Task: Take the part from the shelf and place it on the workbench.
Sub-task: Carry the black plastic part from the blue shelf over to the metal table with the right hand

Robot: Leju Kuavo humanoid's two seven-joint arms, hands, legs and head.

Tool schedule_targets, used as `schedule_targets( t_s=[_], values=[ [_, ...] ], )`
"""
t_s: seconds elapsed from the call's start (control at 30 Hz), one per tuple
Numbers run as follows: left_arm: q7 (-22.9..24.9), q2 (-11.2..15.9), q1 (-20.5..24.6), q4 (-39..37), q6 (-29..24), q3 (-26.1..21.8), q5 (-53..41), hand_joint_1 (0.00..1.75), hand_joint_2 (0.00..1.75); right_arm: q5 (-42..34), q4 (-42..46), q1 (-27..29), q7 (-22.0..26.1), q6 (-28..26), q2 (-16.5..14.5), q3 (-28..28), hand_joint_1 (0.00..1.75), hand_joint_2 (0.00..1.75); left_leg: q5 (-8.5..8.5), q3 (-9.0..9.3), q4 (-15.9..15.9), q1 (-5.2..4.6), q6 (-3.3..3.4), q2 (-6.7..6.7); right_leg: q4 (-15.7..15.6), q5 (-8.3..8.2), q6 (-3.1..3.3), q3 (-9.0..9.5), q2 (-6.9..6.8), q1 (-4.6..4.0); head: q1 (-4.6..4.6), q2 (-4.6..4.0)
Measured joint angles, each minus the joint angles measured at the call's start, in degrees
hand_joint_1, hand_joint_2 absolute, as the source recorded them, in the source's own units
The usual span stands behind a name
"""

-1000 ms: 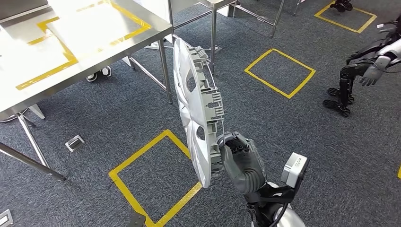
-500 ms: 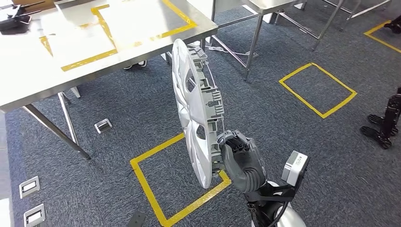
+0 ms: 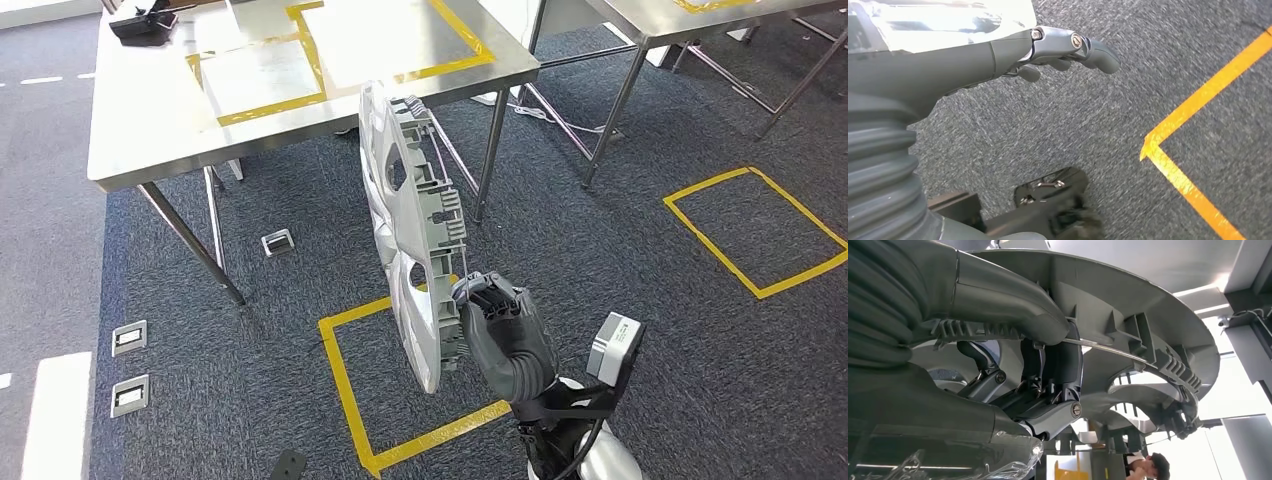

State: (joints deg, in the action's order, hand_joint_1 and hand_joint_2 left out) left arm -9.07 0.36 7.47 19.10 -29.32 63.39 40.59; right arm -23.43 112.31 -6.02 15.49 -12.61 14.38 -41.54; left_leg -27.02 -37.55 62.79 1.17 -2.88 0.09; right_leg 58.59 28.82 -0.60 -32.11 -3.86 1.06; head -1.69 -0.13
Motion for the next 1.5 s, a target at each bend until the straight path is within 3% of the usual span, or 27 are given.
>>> schedule_targets(
  t_s=[0.07,0.2,0.33,0.57,1.0,1.5],
  values=[
    [0.13,-0.01,-0.07,0.00,0.03,0.00,0.01,0.00,1.75,-0.73,-0.02,-0.31,-0.28,0.07,-0.01,-0.01,1.75,1.75,0.16,1.68,-3.12,-0.18,0.57,0.35,0.32,0.34,-0.44,-0.05,-0.38,-0.16,-0.02,0.00],
    [0.34,-0.02,-0.29,-0.02,0.07,0.00,0.03,0.00,1.75,-1.49,-0.14,-1.14,-0.87,-0.15,0.01,-0.01,1.75,1.75,-0.11,1.74,-3.42,-0.21,1.19,0.37,0.18,0.22,-0.01,0.01,-0.30,-0.31,-0.21,0.00],
    [0.56,-0.03,-0.19,0.00,0.13,0.00,0.04,0.00,1.75,-1.56,-0.44,-2.67,-1.73,-0.72,0.01,0.02,1.75,1.75,-0.30,1.76,-3.41,-0.40,1.72,0.37,-0.46,-0.01,-0.37,0.27,-0.26,-0.25,-0.26,0.00],
    [1.07,-0.07,-0.09,0.00,1.08,0.00,0.47,0.00,1.75,-1.34,-0.75,-7.21,-4.68,-3.32,0.08,-0.12,1.75,1.75,-0.25,1.78,-3.39,-0.57,1.93,0.41,-0.68,-0.14,-1.44,0.29,-0.22,-0.07,-0.23,0.00],
    [1.21,-0.57,0.23,-0.02,3.15,0.00,1.99,0.00,1.75,0.85,-0.56,-15.95,-8.03,-6.84,1.13,-0.74,1.75,1.75,-0.10,1.86,-3.42,-0.43,1.83,0.48,-0.43,-0.11,-1.40,0.15,-0.13,-0.22,-0.21,0.00],
    [1.01,-1.09,0.46,-0.02,4.22,0.00,2.11,0.00,1.75,1.33,-0.40,-17.65,-8.35,-7.20,1.98,-1.63,1.75,1.75,-0.11,1.85,-3.43,-0.43,1.83,0.49,-0.43,-0.10,-1.38,0.15,-0.12,-0.22,-0.22,0.00]
  ],
)
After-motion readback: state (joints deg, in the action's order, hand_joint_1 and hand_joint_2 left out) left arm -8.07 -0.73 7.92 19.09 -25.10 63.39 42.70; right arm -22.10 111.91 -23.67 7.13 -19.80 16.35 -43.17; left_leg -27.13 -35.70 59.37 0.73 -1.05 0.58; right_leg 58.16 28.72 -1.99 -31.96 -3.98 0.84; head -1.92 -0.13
